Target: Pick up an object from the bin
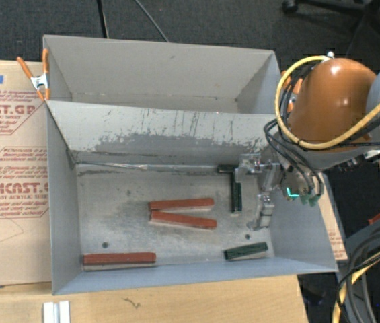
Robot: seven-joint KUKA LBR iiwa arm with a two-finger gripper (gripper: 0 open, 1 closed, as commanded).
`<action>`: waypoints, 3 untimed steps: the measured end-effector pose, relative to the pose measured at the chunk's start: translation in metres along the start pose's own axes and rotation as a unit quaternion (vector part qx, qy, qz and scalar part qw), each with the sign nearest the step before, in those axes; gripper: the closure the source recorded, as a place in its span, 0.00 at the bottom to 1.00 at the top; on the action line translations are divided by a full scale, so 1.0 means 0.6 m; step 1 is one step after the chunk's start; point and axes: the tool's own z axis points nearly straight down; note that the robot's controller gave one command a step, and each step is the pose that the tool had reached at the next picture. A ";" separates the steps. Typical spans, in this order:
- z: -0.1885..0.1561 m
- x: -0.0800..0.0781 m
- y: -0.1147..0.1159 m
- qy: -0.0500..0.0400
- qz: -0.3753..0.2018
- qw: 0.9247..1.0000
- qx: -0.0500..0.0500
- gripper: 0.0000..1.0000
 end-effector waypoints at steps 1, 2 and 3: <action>0.226 -0.071 0.047 -0.001 -0.047 0.999 0.000 0.00; 0.219 -0.073 0.046 -0.004 -0.047 0.999 0.000 1.00; 0.219 -0.073 0.046 -0.004 -0.047 0.999 0.000 0.00</action>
Offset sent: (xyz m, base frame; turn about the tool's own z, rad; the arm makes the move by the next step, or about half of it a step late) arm 0.0427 0.0269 -0.1310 -0.0938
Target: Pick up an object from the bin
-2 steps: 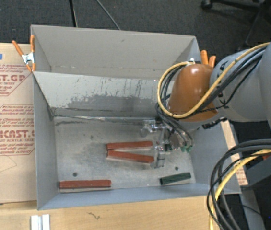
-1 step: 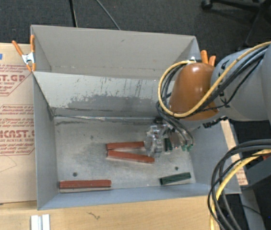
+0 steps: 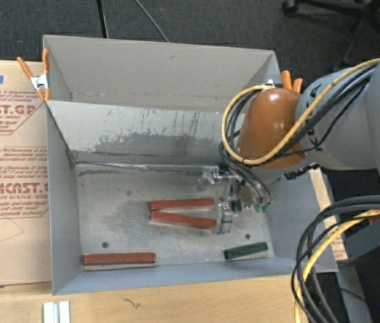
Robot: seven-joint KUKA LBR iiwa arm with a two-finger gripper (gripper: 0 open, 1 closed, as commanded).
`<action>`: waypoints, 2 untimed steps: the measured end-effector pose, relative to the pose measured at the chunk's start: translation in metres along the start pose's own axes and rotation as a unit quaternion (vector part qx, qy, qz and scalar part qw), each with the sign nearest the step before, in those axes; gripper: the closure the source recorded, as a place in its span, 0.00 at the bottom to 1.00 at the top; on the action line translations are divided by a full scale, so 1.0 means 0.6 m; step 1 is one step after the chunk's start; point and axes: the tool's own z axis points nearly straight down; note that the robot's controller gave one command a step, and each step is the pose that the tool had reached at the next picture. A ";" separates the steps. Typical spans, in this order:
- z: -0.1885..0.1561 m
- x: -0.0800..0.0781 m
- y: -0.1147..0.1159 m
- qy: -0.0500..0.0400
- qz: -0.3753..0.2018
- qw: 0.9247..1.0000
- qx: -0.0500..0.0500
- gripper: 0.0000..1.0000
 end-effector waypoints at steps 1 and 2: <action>0.061 0.023 0.080 -0.001 -0.161 0.987 -0.001 0.00; 0.057 0.020 0.079 -0.004 -0.160 0.987 0.000 1.00</action>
Offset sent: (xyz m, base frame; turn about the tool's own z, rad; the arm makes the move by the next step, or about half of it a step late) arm -0.0190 0.0448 -0.0365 -0.3217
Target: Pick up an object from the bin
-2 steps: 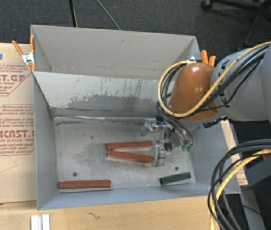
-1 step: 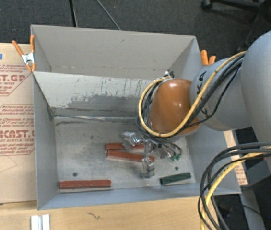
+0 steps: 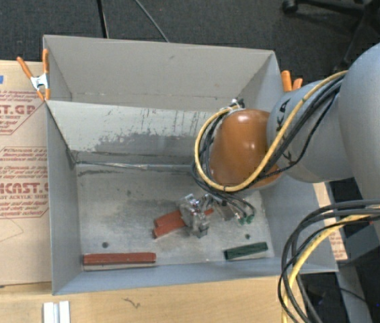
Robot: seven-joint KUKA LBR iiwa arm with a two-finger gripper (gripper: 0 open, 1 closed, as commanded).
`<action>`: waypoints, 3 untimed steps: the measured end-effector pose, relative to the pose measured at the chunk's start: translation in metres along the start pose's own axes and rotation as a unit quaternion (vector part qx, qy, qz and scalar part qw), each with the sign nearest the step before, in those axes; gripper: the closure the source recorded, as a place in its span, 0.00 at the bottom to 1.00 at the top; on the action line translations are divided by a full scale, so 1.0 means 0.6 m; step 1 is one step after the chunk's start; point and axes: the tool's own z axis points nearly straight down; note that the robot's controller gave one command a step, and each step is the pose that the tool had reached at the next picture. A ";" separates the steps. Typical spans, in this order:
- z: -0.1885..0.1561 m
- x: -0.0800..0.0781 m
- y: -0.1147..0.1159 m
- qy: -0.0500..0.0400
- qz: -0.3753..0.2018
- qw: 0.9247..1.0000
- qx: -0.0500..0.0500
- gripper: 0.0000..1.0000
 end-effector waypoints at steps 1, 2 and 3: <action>0.004 0.004 0.001 0.004 0.000 1.000 -0.001 0.00; 0.003 0.004 0.001 0.005 0.000 1.000 -0.001 1.00; -0.069 -0.100 -0.006 0.000 -0.057 0.998 0.000 1.00</action>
Offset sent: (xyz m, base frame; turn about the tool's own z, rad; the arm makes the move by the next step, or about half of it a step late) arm 0.0000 0.0000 0.0000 0.0000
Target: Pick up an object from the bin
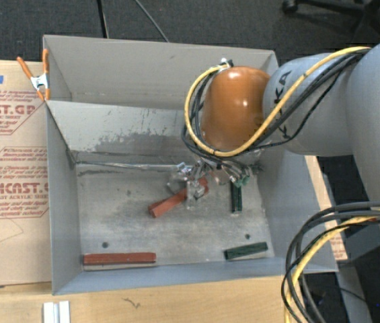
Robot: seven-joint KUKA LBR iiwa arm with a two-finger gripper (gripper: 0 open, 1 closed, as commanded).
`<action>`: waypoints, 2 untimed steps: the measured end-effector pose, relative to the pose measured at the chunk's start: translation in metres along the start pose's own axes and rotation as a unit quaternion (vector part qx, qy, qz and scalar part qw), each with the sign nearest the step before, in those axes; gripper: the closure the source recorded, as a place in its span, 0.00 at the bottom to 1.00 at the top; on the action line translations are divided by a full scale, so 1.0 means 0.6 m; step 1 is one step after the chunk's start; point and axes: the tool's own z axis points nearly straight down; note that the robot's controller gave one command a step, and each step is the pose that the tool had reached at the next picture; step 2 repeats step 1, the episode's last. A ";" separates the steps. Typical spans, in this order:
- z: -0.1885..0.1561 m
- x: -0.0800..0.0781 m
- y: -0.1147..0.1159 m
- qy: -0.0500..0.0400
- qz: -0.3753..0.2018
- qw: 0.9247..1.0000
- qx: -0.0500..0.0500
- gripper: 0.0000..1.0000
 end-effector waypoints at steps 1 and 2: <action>-0.166 0.008 0.013 -0.001 0.007 1.000 0.001 1.00; -0.166 0.008 0.013 -0.001 0.007 1.000 0.001 1.00</action>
Offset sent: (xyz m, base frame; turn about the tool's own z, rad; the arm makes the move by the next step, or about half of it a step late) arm -0.0109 0.0028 0.0951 0.0134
